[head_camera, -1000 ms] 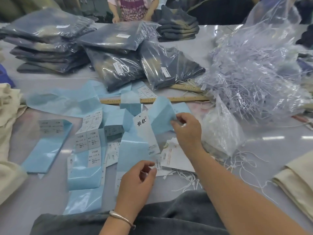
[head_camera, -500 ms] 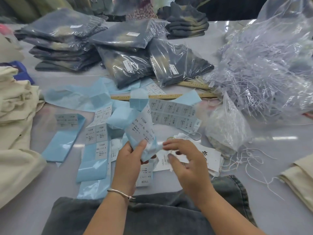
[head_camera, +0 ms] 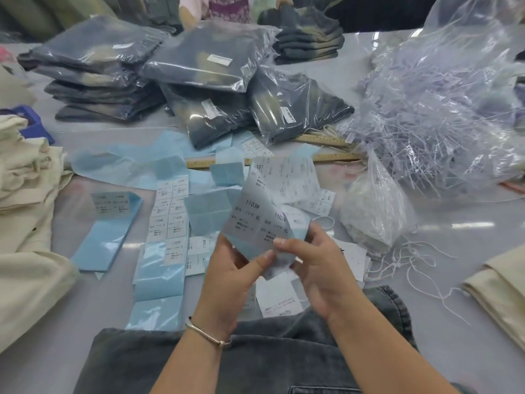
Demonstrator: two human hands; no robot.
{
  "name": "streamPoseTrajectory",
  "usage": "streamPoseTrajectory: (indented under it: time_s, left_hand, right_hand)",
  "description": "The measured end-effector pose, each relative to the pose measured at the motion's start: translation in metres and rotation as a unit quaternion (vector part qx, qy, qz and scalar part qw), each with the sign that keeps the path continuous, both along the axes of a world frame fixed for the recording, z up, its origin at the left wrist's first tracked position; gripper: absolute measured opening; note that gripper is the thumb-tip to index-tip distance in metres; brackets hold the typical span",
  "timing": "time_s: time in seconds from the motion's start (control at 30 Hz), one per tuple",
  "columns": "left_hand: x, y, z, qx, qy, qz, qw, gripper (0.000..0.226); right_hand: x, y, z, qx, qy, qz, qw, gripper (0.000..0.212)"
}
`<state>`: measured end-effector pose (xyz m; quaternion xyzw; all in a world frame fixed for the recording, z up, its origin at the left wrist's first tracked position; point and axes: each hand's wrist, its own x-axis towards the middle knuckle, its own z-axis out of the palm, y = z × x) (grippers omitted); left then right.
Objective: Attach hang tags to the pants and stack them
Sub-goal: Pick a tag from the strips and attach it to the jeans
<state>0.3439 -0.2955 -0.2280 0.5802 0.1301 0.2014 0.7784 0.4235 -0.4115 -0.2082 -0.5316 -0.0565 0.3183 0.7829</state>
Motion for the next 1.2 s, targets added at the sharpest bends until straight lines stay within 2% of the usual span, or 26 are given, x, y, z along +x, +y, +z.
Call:
streamPoseTrajectory:
  time_s: [0.07, 0.13, 0.2, 0.27, 0.37, 0.5, 0.63, 0.7, 0.77, 0.83, 0.9, 0.97, 1.03, 1.13, 1.2]
  left_hand:
    - [-0.002, 0.003, 0.004, 0.064, -0.035, 0.023, 0.997, 0.088]
    - [-0.002, 0.007, 0.010, 0.098, -0.077, 0.043, 0.991, 0.093]
    - [-0.002, 0.012, 0.016, 0.117, -0.104, 0.076, 0.985, 0.085]
    - [-0.003, 0.018, 0.020, 0.171, -0.084, 0.118, 0.974, 0.074]
    - [-0.009, 0.026, 0.020, 0.284, -0.048, 0.157, 0.945, 0.059]
    - [-0.014, 0.027, 0.015, 0.305, -0.002, 0.184, 0.934, 0.026]
    - [-0.009, 0.027, 0.007, 0.318, 0.093, 0.233, 0.914, 0.029]
    - [-0.005, 0.027, 0.006, 0.364, 0.121, 0.261, 0.886, 0.029]
    - [-0.002, 0.027, 0.008, 0.425, 0.113, 0.286, 0.851, 0.038]
    - [-0.001, 0.024, 0.011, 0.526, 0.070, 0.302, 0.792, 0.050]
    - [-0.002, 0.020, 0.015, 0.622, -0.003, 0.293, 0.726, 0.041]
    - [-0.003, 0.015, 0.017, 0.677, -0.046, 0.246, 0.692, 0.024]
    - [-0.004, 0.010, 0.017, 0.703, -0.043, 0.189, 0.684, 0.015]
    - [-0.004, 0.009, 0.015, 0.701, -0.025, 0.127, 0.701, 0.010]
    - [-0.003, 0.012, 0.014, 0.694, -0.023, 0.105, 0.712, 0.010]
  right_hand:
    - [0.007, 0.006, 0.009, 0.048, -0.004, -0.008, 0.999, 0.048]
    - [0.012, 0.013, 0.018, 0.075, -0.048, 0.005, 0.996, 0.056]
    - [0.015, 0.021, 0.028, 0.107, -0.103, 0.025, 0.989, 0.060]
    - [0.018, 0.025, 0.035, 0.140, -0.140, 0.045, 0.979, 0.060]
    - [0.020, 0.024, 0.031, 0.098, -0.166, 0.040, 0.980, 0.058]
    - [0.011, 0.015, 0.003, 0.014, -0.113, 0.043, 0.993, 0.054]
    - [0.000, 0.008, -0.018, 0.021, -0.039, 0.036, 0.998, 0.041]
    - [-0.005, 0.005, -0.024, 0.011, -0.037, 0.032, 0.999, 0.038]
    - [-0.011, 0.003, -0.028, -0.001, -0.053, 0.024, 0.998, 0.037]
    - [-0.016, 0.000, -0.029, -0.009, -0.077, 0.016, 0.997, 0.035]
    - [-0.020, -0.003, -0.030, -0.013, -0.097, 0.011, 0.995, 0.033]
    - [-0.021, -0.006, -0.030, -0.014, -0.110, 0.009, 0.994, 0.030]
    - [-0.022, -0.007, -0.029, -0.018, -0.127, 0.007, 0.992, 0.024]
    - [-0.022, -0.008, -0.030, -0.038, -0.157, 0.002, 0.987, 0.014]
    - [-0.021, -0.009, -0.033, -0.053, -0.167, 0.003, 0.985, 0.015]
